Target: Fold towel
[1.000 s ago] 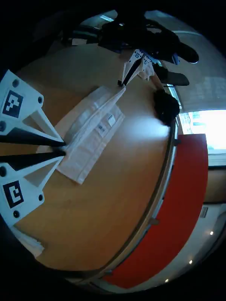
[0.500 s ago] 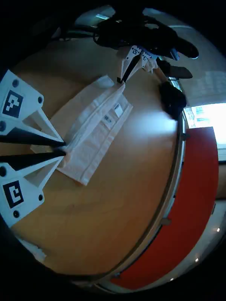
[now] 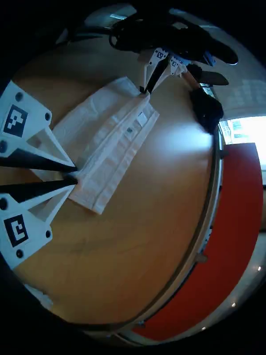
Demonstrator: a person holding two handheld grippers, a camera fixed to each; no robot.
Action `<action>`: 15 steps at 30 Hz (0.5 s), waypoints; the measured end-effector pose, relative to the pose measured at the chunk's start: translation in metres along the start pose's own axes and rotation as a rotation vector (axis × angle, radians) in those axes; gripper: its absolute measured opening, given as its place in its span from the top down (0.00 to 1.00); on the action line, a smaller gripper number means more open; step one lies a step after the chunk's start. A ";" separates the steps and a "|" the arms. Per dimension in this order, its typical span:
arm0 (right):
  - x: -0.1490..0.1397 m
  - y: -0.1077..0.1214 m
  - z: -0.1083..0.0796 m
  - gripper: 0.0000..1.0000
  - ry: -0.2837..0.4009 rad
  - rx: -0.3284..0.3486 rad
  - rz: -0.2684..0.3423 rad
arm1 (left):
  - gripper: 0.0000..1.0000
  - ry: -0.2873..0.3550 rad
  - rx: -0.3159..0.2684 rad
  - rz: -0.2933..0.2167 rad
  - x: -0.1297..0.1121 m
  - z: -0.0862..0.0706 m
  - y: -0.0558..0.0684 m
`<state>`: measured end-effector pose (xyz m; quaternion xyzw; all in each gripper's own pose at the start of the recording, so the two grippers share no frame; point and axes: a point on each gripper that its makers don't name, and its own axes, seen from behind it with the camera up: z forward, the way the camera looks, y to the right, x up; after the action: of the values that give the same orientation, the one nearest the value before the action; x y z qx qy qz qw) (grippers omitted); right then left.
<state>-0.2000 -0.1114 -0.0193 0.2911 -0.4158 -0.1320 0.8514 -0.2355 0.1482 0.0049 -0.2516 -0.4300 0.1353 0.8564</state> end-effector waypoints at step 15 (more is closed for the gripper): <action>0.009 0.019 0.011 0.61 0.005 -0.061 0.012 | 0.69 0.020 0.074 0.037 0.014 0.010 -0.022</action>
<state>-0.2031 -0.1043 0.0034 0.2631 -0.4113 -0.1389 0.8616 -0.2345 0.1392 0.0315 -0.2291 -0.4114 0.1642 0.8668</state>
